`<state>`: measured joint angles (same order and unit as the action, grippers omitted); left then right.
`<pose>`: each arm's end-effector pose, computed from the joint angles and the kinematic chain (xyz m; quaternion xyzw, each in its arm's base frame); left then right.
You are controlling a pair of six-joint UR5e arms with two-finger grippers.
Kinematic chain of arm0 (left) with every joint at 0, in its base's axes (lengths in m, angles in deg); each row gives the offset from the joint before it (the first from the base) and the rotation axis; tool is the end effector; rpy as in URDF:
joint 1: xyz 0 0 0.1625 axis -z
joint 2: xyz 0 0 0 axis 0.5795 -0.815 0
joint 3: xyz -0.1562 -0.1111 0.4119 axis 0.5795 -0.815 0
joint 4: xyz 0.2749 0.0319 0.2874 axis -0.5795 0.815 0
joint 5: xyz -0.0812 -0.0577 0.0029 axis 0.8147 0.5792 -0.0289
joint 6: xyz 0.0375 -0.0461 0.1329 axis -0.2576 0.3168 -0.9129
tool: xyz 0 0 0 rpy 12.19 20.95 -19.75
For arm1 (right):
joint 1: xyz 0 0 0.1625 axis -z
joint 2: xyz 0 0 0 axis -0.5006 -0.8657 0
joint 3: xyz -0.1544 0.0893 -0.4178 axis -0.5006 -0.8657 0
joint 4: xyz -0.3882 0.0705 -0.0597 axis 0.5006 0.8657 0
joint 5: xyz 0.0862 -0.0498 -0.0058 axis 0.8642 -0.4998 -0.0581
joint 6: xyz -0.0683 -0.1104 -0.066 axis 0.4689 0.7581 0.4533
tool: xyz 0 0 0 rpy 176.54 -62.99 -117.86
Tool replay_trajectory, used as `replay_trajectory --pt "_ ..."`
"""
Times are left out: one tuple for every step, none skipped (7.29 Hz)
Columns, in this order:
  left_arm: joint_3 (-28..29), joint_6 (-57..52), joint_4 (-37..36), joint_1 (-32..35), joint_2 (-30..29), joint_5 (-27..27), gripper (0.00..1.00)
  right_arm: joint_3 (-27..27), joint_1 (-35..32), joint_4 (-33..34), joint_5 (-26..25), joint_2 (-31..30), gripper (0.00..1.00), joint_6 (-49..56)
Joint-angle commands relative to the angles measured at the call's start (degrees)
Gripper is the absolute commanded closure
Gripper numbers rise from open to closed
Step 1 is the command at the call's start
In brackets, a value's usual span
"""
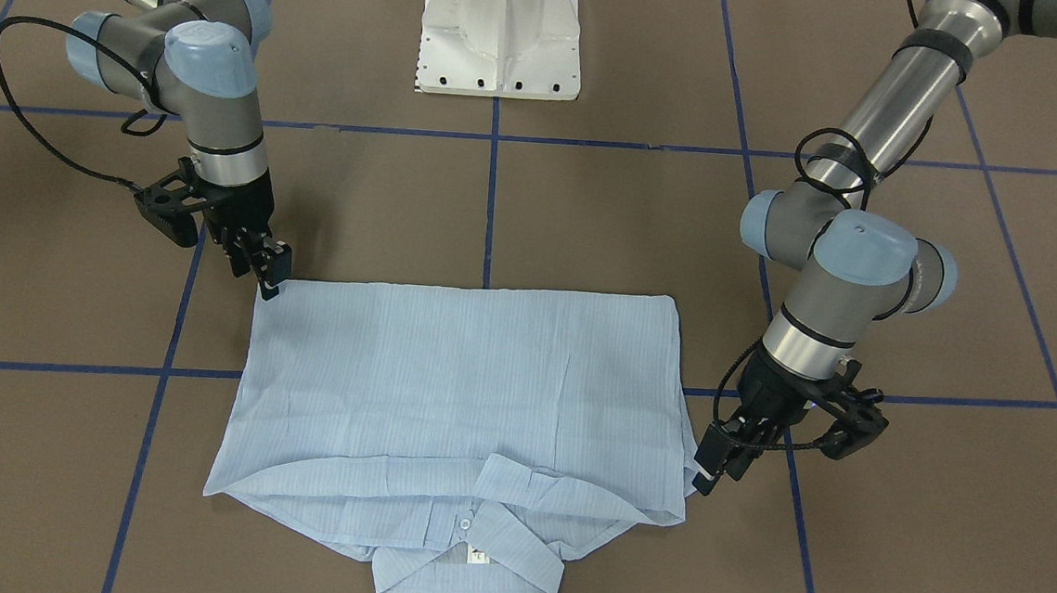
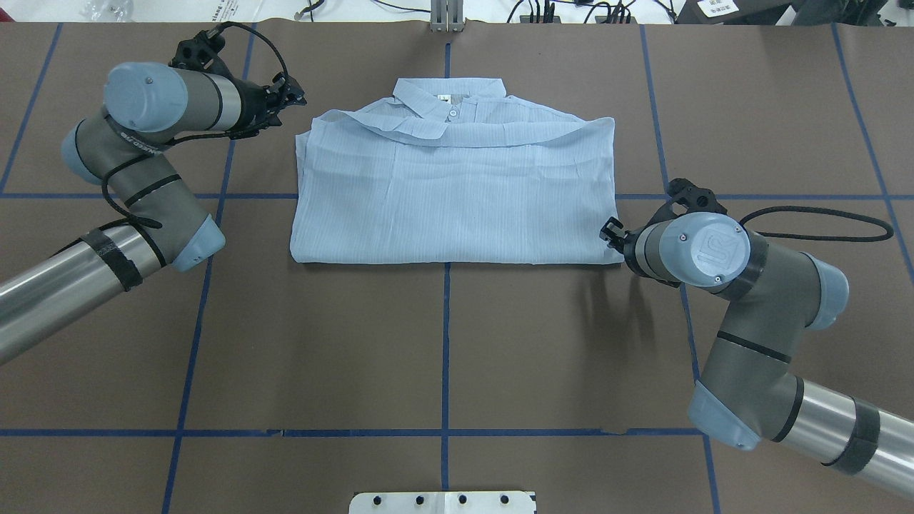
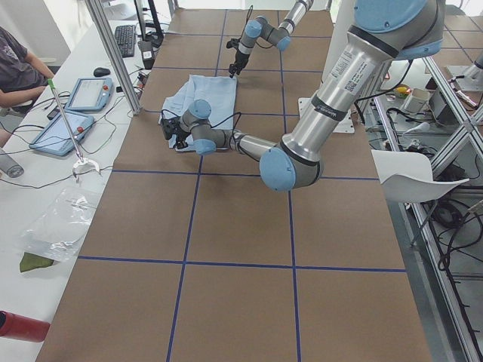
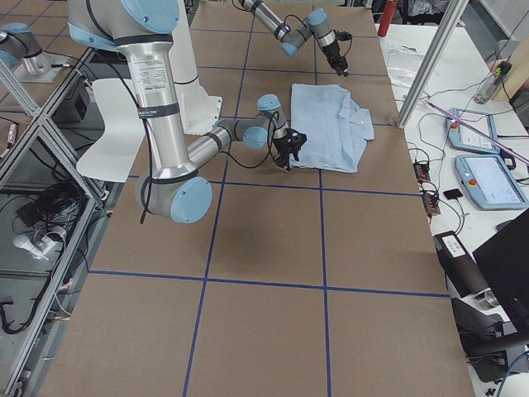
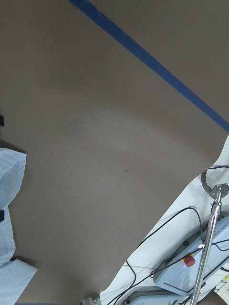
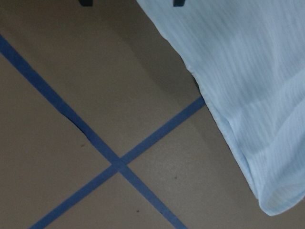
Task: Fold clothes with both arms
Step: 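Move the right gripper to the folded shirt's near corner and grasp it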
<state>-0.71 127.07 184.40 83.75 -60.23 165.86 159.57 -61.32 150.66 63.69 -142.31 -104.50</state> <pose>0.4525 -0.6714 0.4253 0.1402 0.5365 -0.3245 0.7663 -0.4647 -0.4362 0.4727 0.0419 -0.3664 0.3742 0.8509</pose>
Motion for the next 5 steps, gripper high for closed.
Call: replay_trajectory --pt "0.0 0.0 0.0 0.0 0.1 -0.1 0.34 0.0 0.7 0.0 -0.1 -0.2 0.37 -0.4" --pt "0.0 0.0 0.0 0.0 0.1 -0.1 0.34 -0.1 0.7 0.0 -0.1 0.2 0.52 -0.7" --pt "0.0 0.0 0.0 0.0 0.6 -0.1 0.34 0.1 0.7 0.0 -0.1 0.3 1.00 -1.9" --pt "0.0 0.0 0.0 -0.1 0.7 -0.2 0.34 0.0 0.7 0.0 -0.1 0.6 1.00 -2.3" --pt "-0.2 0.0 0.1 0.0 1.3 -0.2 0.35 -0.4 0.7 0.1 -0.1 0.6 1.00 -2.3"
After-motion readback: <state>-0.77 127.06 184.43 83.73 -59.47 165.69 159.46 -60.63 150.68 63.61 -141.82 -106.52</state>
